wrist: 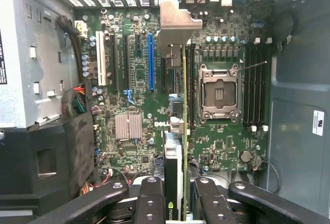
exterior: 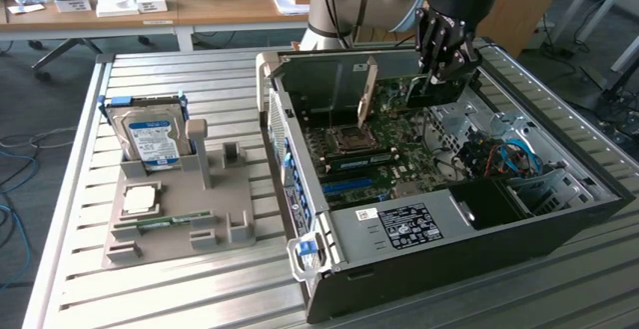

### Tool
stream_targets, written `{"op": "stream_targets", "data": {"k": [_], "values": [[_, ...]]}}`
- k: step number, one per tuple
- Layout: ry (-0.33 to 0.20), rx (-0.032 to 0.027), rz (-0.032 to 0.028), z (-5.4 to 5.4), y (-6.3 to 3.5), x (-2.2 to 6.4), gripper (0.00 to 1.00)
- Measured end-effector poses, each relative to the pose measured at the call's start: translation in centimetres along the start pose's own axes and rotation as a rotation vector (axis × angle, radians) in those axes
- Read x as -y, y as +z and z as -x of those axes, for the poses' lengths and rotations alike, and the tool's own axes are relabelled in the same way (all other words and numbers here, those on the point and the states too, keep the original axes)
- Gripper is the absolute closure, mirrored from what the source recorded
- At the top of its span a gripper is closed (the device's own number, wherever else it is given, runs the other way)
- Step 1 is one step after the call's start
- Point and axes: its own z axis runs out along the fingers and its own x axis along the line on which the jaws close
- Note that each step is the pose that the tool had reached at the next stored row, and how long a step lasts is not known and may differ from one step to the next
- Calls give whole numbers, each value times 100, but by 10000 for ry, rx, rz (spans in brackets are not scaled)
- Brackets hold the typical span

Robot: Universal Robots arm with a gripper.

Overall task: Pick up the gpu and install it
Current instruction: 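Insert the gpu into the slot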

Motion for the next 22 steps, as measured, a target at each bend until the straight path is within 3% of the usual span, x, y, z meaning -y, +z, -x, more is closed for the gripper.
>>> {"op": "stream_targets", "data": {"k": [11,12,22], "values": [[0,-3,1,-1,9,-1,73],[1,-5,22,0,9,-1,73],[25,-65,601,0,8,3,73]]}}
